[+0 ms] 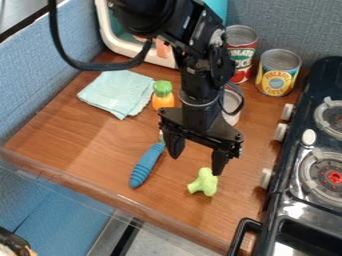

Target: Move the light blue cloth to the bottom of the table

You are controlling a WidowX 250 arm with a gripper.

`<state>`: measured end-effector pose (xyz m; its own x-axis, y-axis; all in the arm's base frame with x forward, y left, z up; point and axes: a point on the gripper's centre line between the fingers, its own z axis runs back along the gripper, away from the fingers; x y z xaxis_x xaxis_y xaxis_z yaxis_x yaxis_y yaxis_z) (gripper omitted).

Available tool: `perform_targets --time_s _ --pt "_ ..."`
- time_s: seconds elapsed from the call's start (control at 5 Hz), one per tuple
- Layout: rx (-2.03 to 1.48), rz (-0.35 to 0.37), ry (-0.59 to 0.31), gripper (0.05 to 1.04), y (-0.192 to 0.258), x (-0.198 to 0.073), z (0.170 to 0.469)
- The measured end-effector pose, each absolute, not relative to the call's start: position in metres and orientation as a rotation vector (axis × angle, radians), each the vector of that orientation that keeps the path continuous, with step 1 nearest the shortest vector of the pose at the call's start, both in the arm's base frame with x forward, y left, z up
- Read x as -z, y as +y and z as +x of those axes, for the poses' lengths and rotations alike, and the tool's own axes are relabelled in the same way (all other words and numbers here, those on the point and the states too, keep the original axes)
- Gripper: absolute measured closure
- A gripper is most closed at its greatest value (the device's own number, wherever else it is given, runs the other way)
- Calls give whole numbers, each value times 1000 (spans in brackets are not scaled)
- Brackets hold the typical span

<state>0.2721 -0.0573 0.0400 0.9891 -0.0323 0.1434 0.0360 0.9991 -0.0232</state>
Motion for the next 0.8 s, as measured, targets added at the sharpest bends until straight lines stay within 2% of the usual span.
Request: perform_targets --time_s 0.2,0.8 --pt "36 -21 -105 83 -53 -32 269" --pt "-28 24 -151 83 83 -57 322"
